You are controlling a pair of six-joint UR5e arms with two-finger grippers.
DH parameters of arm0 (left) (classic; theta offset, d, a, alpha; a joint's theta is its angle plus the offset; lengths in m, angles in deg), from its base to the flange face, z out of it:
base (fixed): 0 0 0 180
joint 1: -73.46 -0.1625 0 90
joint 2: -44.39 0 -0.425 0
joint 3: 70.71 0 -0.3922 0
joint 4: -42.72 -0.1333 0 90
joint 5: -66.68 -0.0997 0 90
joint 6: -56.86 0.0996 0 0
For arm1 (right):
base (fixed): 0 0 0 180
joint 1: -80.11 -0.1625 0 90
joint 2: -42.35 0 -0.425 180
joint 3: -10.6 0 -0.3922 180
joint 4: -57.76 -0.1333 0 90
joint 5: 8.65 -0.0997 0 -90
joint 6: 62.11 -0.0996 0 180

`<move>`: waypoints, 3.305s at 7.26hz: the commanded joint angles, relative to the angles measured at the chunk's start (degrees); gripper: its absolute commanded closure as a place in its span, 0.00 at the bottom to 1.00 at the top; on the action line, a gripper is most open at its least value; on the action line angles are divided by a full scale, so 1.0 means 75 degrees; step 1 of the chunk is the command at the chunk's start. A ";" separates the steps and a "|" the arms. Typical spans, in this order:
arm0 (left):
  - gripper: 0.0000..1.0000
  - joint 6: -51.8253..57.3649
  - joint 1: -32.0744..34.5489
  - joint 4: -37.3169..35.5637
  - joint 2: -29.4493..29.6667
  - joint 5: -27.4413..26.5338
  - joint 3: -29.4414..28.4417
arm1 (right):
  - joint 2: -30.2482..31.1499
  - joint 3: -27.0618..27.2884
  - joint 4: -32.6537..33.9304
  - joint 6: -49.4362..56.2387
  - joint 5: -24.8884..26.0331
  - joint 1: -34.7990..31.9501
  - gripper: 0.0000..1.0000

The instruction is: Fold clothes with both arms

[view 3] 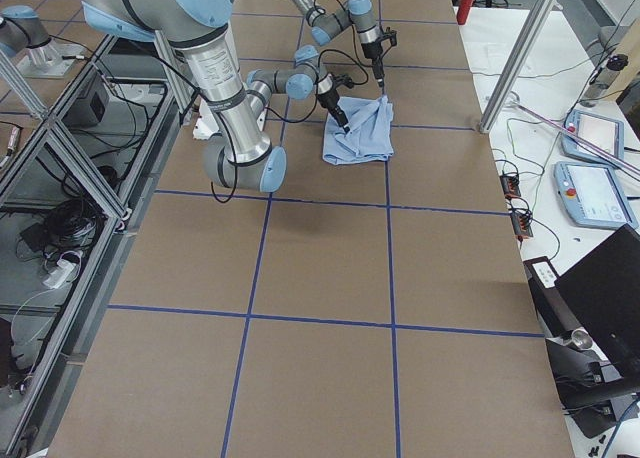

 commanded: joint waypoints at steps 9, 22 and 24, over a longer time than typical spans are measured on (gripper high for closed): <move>0.00 0.0000 -0.0012 0.0022 -0.0052 0.0002 0.0003 | 0.0176 0.0119 -0.0011 0.0035 0.0106 -0.0250 1.00; 0.00 -0.0421 -0.0140 -0.0095 0.0344 -0.0009 -0.0357 | -0.1301 -0.1876 -0.1066 0.0328 -0.2426 -0.3118 0.00; 0.00 -0.0830 -0.0363 -0.0212 0.1176 -0.0056 -0.1282 | -0.1243 -0.1639 -0.1054 0.0527 -0.3419 -0.3637 0.00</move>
